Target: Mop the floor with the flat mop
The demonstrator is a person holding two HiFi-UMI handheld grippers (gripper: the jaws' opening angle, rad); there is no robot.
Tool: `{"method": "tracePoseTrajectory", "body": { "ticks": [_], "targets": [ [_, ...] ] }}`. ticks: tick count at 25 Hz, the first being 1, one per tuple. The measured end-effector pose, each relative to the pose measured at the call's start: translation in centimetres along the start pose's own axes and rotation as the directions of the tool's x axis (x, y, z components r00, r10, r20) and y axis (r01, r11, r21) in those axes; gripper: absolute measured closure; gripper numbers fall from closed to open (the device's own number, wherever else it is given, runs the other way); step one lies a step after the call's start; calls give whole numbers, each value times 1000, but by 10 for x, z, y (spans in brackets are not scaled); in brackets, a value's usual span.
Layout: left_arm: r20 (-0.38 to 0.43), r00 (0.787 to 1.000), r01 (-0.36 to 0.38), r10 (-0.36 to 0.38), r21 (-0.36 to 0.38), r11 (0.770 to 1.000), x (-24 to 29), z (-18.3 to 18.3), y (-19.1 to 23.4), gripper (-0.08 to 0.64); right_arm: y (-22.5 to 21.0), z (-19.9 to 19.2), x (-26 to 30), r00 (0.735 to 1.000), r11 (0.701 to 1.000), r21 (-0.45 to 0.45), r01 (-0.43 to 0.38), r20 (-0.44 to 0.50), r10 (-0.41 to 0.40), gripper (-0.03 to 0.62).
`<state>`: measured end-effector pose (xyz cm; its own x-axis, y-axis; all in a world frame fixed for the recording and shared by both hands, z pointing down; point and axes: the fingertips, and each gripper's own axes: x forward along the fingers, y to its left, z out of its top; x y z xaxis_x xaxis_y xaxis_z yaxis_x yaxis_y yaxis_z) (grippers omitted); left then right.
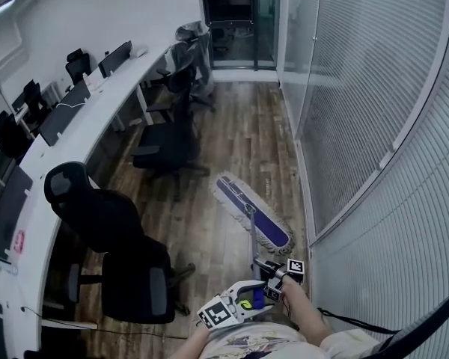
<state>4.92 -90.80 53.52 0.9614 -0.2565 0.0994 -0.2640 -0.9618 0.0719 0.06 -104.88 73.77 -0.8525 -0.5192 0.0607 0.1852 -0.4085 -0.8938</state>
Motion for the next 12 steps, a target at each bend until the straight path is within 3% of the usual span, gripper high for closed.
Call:
{"method": "tracePoseTrajectory", "body": {
  "ticks": [12],
  "targets": [
    [-71,997,-32,34,18,999,-26,-25,-41,301,-32,-38,-12,993,995,-7,104,-48,-104,416]
  ]
}}
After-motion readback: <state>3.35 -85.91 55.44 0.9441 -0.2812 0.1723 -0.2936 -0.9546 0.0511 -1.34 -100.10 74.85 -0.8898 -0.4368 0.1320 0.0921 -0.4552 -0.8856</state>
